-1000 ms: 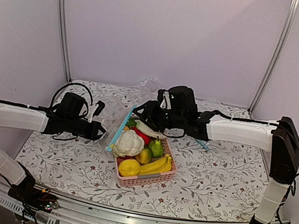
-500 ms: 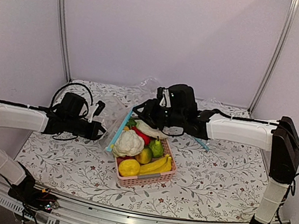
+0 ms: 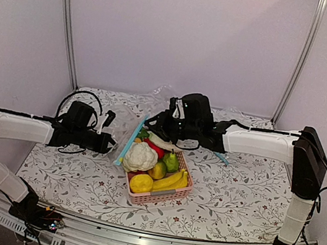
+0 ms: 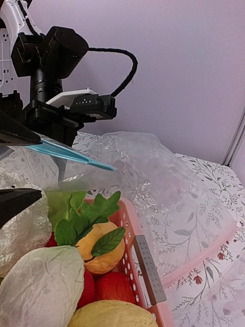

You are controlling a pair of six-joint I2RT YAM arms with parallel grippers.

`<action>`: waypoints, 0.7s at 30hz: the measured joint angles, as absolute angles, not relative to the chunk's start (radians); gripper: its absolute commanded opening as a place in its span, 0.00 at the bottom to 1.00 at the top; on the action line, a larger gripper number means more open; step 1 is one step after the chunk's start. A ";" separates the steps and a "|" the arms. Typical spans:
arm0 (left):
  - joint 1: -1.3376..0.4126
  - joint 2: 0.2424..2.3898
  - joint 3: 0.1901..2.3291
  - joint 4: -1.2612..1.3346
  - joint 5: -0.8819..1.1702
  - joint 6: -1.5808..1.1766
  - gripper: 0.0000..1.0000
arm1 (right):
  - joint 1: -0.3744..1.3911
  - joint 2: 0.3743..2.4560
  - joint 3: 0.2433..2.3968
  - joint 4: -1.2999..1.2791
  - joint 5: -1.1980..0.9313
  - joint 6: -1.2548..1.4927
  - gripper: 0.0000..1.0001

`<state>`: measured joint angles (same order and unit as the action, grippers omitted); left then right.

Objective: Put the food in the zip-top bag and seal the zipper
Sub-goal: Pass from the left arm to the right

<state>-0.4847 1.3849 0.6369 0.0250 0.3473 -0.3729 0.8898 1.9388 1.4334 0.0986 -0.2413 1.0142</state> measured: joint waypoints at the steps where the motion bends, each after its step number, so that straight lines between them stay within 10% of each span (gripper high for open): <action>1: -0.485 1.386 0.637 0.025 0.347 -0.373 0.00 | 0.890 1.939 1.433 0.099 -0.241 1.014 0.27; 21: -0.494 1.390 0.639 0.025 0.338 -0.373 0.00 | 0.890 1.954 1.458 0.099 -0.250 1.015 0.24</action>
<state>-0.4942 1.3903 0.6388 0.0246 0.3382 -0.3729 0.8898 1.9541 1.4578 0.0986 -0.2501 1.0145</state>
